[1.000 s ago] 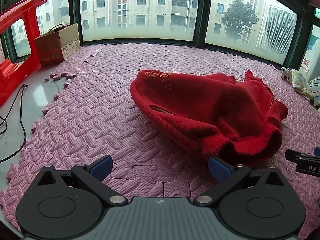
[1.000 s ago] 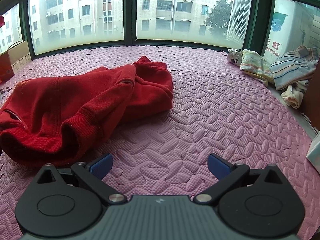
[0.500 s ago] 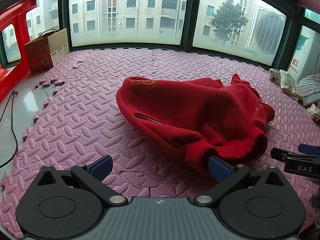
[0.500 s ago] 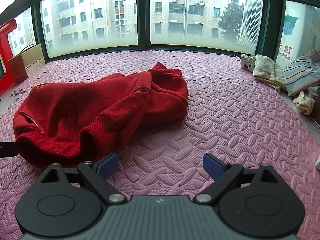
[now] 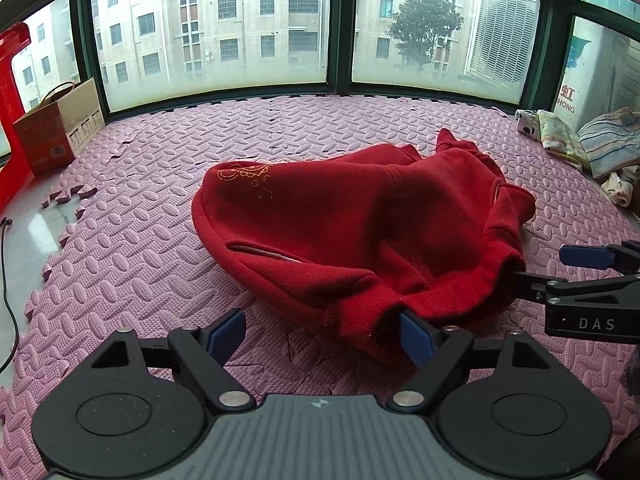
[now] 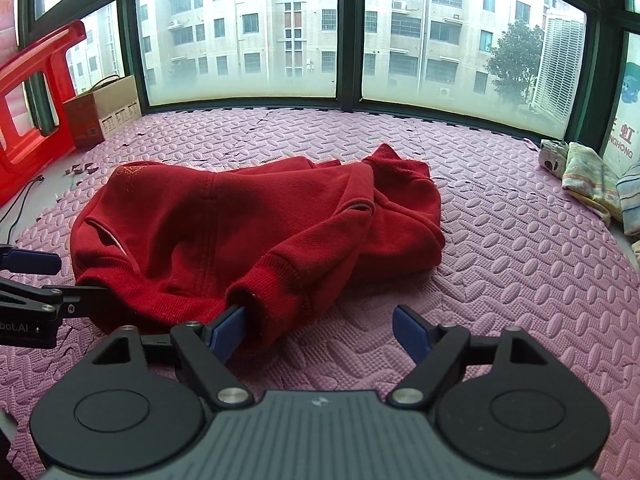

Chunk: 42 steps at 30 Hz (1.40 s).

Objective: Fold clothes
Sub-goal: 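Grasp the pants waistband with both grippers and lift it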

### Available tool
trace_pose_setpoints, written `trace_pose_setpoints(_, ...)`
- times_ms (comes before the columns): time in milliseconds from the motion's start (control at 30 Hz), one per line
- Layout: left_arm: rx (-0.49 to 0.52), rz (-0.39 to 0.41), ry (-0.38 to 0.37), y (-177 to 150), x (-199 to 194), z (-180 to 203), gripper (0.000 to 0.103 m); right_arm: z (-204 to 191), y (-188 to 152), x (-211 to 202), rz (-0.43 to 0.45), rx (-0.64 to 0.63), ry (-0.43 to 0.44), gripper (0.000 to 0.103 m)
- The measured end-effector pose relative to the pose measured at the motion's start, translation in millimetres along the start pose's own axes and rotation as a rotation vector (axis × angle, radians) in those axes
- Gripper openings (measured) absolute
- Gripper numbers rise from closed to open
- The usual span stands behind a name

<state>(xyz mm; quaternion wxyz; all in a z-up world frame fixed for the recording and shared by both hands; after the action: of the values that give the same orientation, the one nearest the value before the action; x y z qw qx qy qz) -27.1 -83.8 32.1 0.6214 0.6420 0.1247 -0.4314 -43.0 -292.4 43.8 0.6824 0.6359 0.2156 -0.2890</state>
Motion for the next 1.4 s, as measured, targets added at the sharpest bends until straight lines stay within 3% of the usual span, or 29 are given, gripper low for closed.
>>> trace_pose_setpoints(133, 0.008, -0.015, -0.013, 0.2, 3.4, 0.7, 0.066, -5.5, -0.6, 7.8, -0.014, -0.029, 0.009, 0.071)
trace_pose_setpoints(200, 0.006, -0.031, -0.023, -0.5, 6.3, 0.1, 0.05, -6.1, -0.9, 12.4, -0.023, -0.03, 0.004, 0.063)
trace_pose_setpoints(300, 0.014, -0.036, -0.043, 0.3, 7.4, 1.4, 0.037, -5.1, 0.5, 17.8, -0.036, -0.018, 0.016, 0.052)
trace_pose_setpoints(433, 0.05, -0.016, -0.058, 5.3, 2.0, 4.5, 0.026, -6.5, 3.9, 12.7, -0.027, -0.02, 0.051, 0.035)
trace_pose_setpoints(500, 0.061, -0.006, -0.066, 8.5, -2.7, 4.2, 0.022, -7.0, 5.9, 6.8, -0.012, -0.022, 0.066, 0.031)
trace_pose_setpoints(667, 0.081, 0.012, -0.099, 13.2, -21.1, 1.8, 0.019, -3.6, 13.8, -15.4, 0.02, -0.006, 0.125, 0.021)
trace_pose_setpoints(933, 0.11, 0.008, -0.188, 5.8, -57.4, 0.3, 0.018, -4.2, 14.8, -61.8, 0.062, -0.062, 0.208, 0.016)
trace_pose_setpoints(1233, 0.2, -0.083, -0.326, -26.5, -92.6, 7.6, 0.018, -2.6, -18.8, -109.2, -0.055, -0.157, 0.345, 0.016)
trace_pose_setpoints(1300, 0.222, -0.106, -0.343, -33.0, -94.9, 9.6, 0.023, -3.1, -25.8, -111.3, -0.092, -0.174, 0.365, 0.016)
trace_pose_setpoints(1400, 0.245, -0.122, -0.352, -36.5, -98.9, 10.9, 0.028, 0.2, -33.3, -115.5, -0.141, -0.192, 0.393, 0.027)
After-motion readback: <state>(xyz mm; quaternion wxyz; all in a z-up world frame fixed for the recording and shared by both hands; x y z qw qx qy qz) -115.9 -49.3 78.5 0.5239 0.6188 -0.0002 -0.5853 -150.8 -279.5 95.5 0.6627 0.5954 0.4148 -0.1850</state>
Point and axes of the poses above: each gripper's, at about its wrist camera, not at the fingertips, and x roughly the way its jaws point, z to its right, y to its top, the point moved 2 cm from there along x, roughly the way its jaws point, and after that the axes turned 9 degrees about -y, right-handed, at the moved point
